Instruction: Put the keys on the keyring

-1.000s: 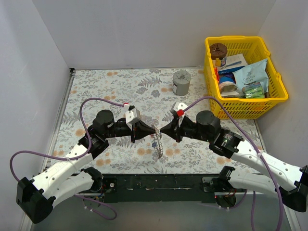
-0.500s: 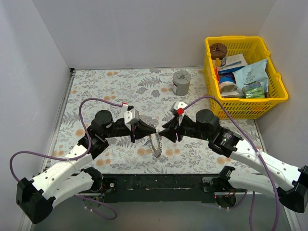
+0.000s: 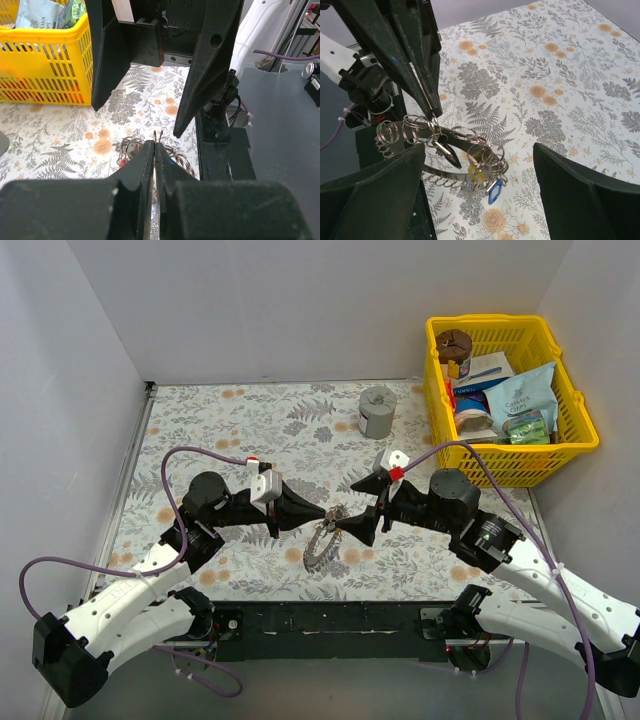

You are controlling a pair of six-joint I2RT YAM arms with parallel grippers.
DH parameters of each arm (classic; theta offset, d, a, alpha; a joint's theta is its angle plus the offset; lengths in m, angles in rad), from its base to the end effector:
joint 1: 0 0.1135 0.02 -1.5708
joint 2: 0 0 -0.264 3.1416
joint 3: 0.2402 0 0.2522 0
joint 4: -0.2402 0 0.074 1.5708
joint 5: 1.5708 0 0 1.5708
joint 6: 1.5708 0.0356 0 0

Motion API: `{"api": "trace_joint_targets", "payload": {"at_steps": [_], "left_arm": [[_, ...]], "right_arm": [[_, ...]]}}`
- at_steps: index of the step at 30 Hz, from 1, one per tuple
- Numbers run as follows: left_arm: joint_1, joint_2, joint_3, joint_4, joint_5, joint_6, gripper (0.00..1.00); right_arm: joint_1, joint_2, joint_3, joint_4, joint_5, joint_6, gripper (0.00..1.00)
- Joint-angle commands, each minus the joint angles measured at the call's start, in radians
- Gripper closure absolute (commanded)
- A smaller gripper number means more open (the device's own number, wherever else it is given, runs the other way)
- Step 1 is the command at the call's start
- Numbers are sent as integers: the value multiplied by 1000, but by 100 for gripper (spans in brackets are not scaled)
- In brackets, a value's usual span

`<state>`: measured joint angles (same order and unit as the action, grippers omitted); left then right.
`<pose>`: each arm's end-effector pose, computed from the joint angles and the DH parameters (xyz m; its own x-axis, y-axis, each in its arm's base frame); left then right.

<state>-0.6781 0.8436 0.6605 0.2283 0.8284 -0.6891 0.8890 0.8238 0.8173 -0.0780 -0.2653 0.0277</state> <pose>0.1348 -0.1423 0.3295 -0.6070 -0.0630 -0.7922 0.7922 0.0319 -0.6095 0.1150 0.1565 0.3565 -0.0785 -0.0543 -0.9954 -0.9121 0.4070 0.0497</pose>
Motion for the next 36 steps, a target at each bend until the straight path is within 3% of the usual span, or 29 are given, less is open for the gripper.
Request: {"api": "trace_joint_targets", "payload": {"at_steps": [1,7,27,31,36], "left_arm": [[-5,-24,1,80,23,-15,100],[-5,-21,4,103,41,-30,100],[-5,-38,-1,124,38,-46,100],[-5,-38,2,129,41,-52,100],[-5,-38,8,134,49,-59,100]], "right_arm": [[-12,-28,22,107,-110,-8,8],[-21,6,23,190,-238,49,30],[-30,-5,13,236,-308,49,42],[-35,6,14,239,-327,54,51],[-35,24,10,248,-339,60,51]]}}
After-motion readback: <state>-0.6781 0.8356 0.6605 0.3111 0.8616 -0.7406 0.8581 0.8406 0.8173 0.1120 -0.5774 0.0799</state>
